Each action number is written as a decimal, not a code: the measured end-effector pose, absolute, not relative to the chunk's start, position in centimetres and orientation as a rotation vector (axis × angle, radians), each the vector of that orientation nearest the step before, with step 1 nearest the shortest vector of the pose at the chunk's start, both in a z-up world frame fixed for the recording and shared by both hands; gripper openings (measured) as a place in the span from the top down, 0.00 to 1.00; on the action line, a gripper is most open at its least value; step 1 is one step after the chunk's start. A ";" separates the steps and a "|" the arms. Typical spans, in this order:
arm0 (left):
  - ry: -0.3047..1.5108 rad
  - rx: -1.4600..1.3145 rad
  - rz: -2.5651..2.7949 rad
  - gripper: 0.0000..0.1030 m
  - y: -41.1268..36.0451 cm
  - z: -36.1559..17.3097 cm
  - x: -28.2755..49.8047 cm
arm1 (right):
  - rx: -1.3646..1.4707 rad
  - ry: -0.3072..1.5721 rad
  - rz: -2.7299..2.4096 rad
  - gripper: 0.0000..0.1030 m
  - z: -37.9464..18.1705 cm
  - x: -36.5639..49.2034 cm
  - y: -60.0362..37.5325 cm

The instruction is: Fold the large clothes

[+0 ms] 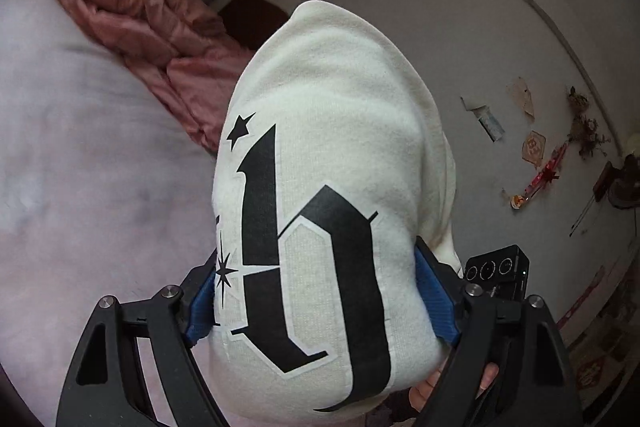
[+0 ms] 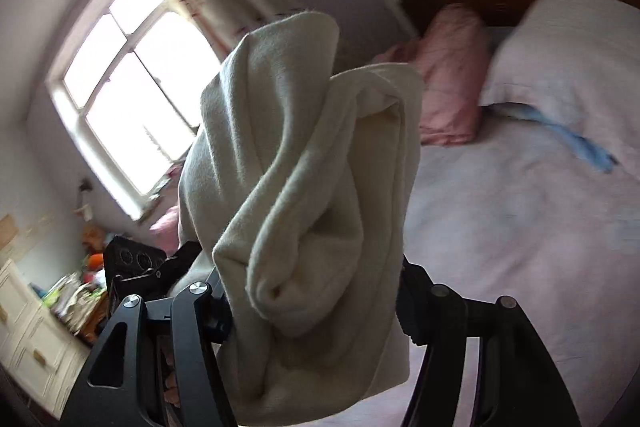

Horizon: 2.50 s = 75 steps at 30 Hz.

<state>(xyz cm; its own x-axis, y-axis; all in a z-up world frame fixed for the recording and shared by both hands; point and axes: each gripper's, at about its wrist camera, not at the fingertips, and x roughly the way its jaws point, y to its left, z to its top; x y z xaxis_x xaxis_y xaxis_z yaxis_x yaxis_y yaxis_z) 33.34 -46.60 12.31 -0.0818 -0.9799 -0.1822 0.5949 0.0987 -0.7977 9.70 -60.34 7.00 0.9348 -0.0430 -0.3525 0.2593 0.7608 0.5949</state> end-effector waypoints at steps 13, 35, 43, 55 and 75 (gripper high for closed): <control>1.102 -0.451 -1.330 0.19 -53.4 1.8 25.5 | 0.764 0.398 -0.541 0.29 -5.2 5.0 -66.2; 0.334 0.128 -0.719 0.00 -29.0 8.2 10.3 | 0.218 0.180 -0.731 0.00 -0.3 -0.4 -41.9; 0.197 0.057 -0.677 0.00 -25.7 8.8 8.6 | 0.121 0.232 -0.720 0.00 -1.0 -1.3 -36.4; 0.185 0.054 -0.674 0.00 -25.4 9.0 8.7 | 0.136 0.251 -0.693 0.00 -1.8 -1.0 -36.5; 0.241 0.053 -0.668 0.00 -25.8 8.6 9.6 | 0.183 0.292 -0.678 0.00 -2.5 -1.0 -36.9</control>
<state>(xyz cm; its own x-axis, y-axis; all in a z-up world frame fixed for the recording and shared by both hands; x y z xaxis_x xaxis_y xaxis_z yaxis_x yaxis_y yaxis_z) 9.61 -25.82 8.64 0.7584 -0.6068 -0.2381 0.6189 0.7849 -0.0289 -1.02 -36.92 -2.48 0.7405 -0.5891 -0.3235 0.6399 0.7652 0.0714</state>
